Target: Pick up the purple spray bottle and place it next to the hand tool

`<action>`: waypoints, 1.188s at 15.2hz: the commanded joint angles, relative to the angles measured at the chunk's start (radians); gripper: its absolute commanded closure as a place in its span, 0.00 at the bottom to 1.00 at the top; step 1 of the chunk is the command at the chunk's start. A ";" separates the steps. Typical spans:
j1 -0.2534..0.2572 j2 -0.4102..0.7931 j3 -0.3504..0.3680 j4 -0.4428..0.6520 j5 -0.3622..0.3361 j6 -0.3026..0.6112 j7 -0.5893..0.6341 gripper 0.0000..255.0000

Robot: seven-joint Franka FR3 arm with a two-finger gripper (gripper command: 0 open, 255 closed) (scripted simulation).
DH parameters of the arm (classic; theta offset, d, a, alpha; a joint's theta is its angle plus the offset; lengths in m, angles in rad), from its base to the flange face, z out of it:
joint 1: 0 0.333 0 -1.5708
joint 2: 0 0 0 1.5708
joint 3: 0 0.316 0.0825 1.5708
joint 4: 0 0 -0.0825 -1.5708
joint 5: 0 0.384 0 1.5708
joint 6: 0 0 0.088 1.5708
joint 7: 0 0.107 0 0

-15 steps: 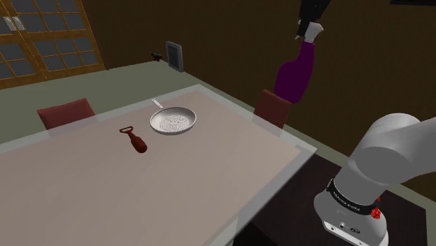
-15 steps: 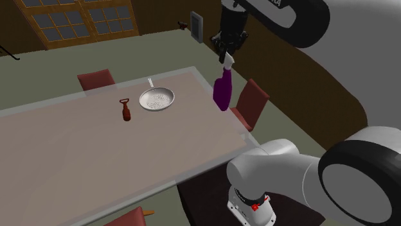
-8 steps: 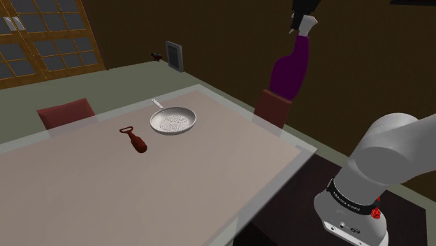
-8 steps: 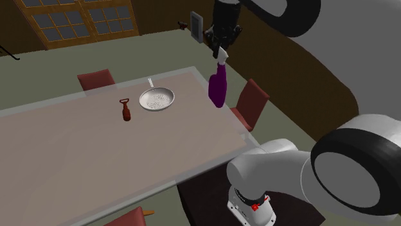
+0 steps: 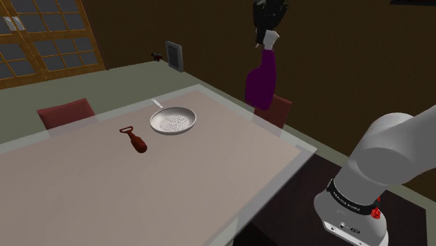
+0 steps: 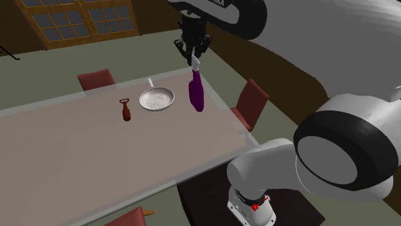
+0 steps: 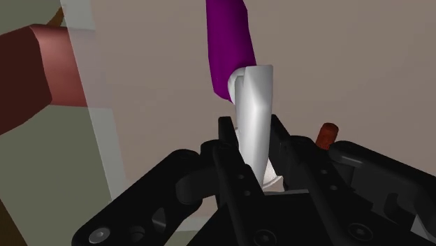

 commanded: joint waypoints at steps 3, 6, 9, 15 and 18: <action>0.010 0.092 0.067 0.020 0.011 0.076 0.073 1.00; 0.017 0.168 0.114 0.049 0.008 0.126 0.126 1.00; 0.024 0.252 0.160 0.089 -0.005 0.170 0.181 1.00; 0.044 0.445 0.244 0.207 -0.064 0.237 0.299 1.00; 0.063 0.554 0.278 0.286 -0.111 0.256 0.360 1.00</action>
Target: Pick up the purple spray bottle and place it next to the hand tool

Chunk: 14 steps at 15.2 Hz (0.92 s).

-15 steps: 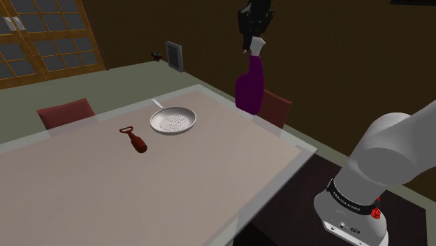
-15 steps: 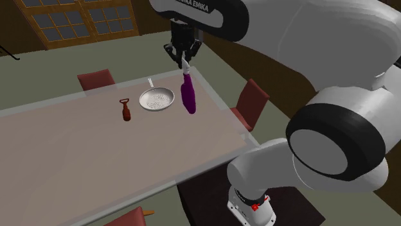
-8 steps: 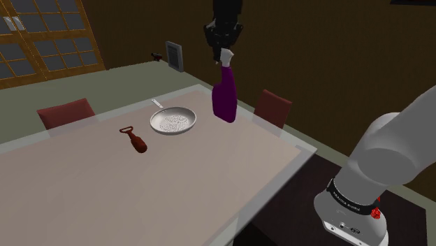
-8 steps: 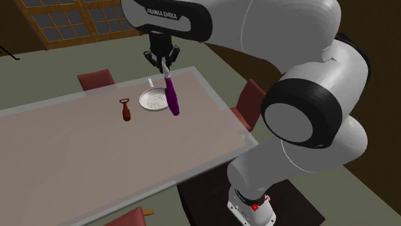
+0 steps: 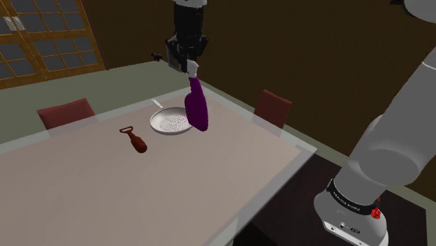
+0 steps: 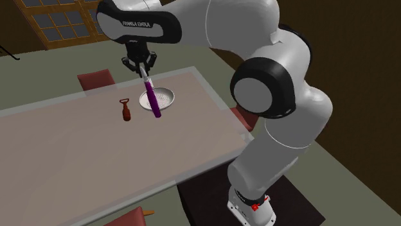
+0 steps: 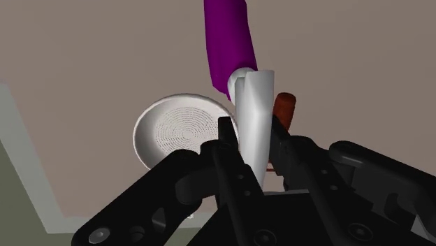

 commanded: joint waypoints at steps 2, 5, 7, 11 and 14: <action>0.024 0.107 0.029 0.072 -0.050 0.023 0.061 1.00; 0.062 0.228 0.047 0.179 -0.111 0.022 0.119 1.00; 0.094 0.313 0.052 0.262 -0.152 0.012 0.153 1.00; 0.138 0.414 0.050 0.358 -0.197 0.007 0.188 1.00; 0.133 0.410 0.048 0.312 -0.197 0.049 0.191 1.00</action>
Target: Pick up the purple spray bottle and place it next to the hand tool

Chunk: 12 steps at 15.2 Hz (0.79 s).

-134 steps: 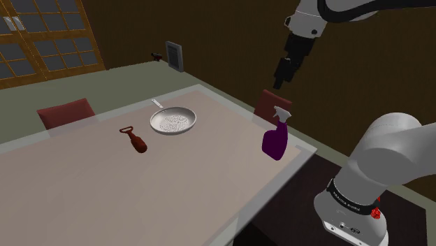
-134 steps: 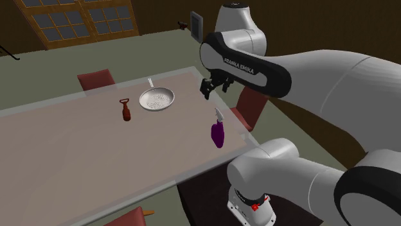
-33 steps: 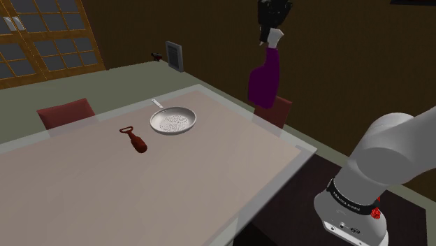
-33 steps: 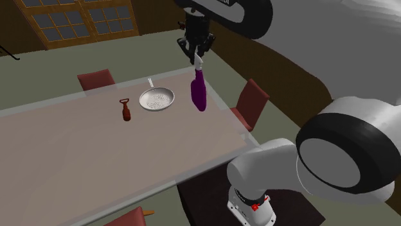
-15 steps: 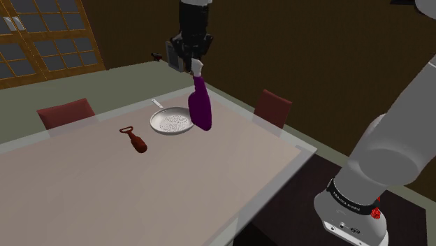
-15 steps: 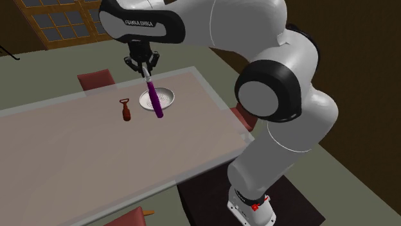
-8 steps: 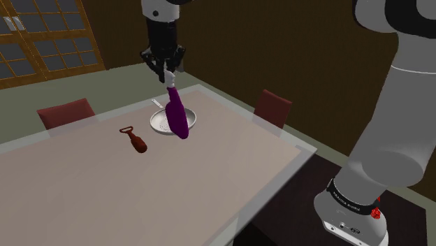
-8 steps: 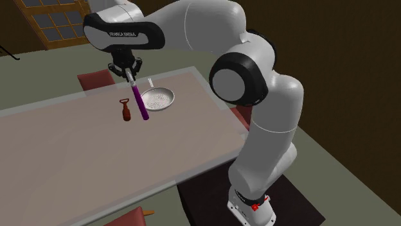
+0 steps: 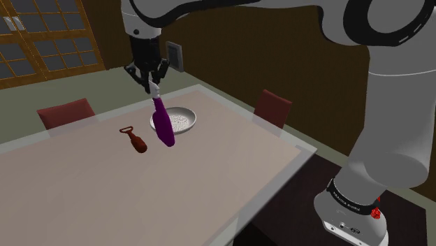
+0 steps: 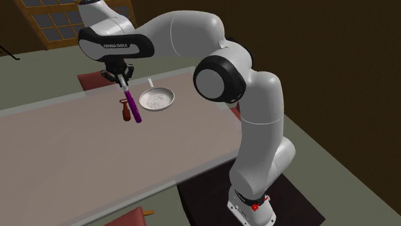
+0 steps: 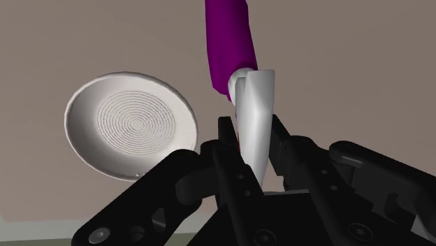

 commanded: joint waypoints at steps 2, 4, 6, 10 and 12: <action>-0.002 0.001 -0.001 -0.040 -0.002 0.041 0.006 1.00; -0.005 0.001 -0.002 -0.067 -0.004 0.067 0.009 1.00; -0.007 0.002 -0.003 -0.092 -0.006 0.094 0.013 1.00; -0.009 0.007 -0.006 -0.139 -0.011 0.144 0.020 1.00; -0.010 0.011 -0.008 -0.160 -0.015 0.169 0.024 1.00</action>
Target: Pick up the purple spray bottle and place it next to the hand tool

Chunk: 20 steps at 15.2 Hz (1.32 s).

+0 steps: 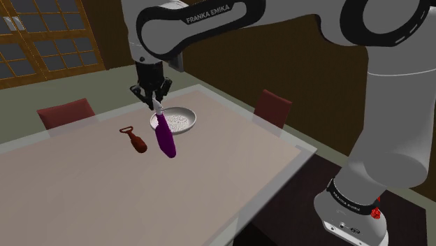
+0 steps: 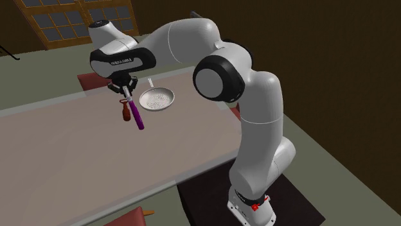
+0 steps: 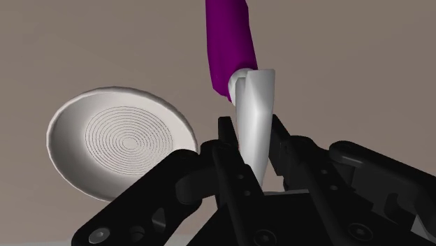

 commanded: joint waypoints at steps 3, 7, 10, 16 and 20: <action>0.000 0.009 -0.003 -0.040 -0.008 0.048 0.009 1.00; 0.000 0.017 -0.006 -0.063 -0.014 0.078 0.015 1.00; 0.000 0.017 -0.006 -0.063 -0.014 0.078 0.015 1.00; 0.000 0.017 -0.006 -0.063 -0.014 0.078 0.015 0.00; -0.001 0.003 -0.002 -0.049 -0.006 0.052 0.010 0.00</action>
